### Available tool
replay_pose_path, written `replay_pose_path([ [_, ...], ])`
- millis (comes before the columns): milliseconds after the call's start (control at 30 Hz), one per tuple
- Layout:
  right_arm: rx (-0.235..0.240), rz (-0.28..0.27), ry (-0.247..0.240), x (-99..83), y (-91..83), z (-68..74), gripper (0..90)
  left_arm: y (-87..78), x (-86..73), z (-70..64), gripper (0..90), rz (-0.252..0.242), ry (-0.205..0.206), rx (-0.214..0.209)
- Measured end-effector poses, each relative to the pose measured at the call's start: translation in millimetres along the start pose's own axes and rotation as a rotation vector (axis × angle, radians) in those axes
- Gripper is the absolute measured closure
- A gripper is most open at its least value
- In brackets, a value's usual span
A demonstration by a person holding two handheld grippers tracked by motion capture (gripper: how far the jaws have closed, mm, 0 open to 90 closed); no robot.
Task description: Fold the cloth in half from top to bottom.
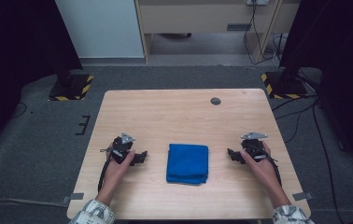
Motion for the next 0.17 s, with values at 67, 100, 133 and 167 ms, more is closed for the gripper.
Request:
replay_pose_path([
  [67,-0.006,-0.002,0.003,-0.5,-0.6,1.0,8.4,0.0,0.0,-0.1,2.4,0.001,0.001,-0.001],
  [100,-0.004,-0.002,0.003,-0.9,-1.0,1.2,8.4,0.2,0.0,-0.2,2.3,0.001,0.001,-0.001],
  [133,-0.004,-0.001,0.003,-1.1,-1.2,1.5,8.4,0.2,0.0,-0.1,2.1,0.002,0.002,-0.002],
  [167,-0.004,-0.001,0.003,-1.1,-1.2,1.5,8.4,0.2,0.0,-0.1,2.0,0.002,0.002,-0.002],
])
Point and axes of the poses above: each handheld gripper's, and its own axes: y roughly forward along the jaws, x roughly out of its top, z roughly to its left, the point moved 6 cm from there along y, roughly forward along the jaws, and after that the axes turned 11 degrees about -y, right-handed, at the moved point
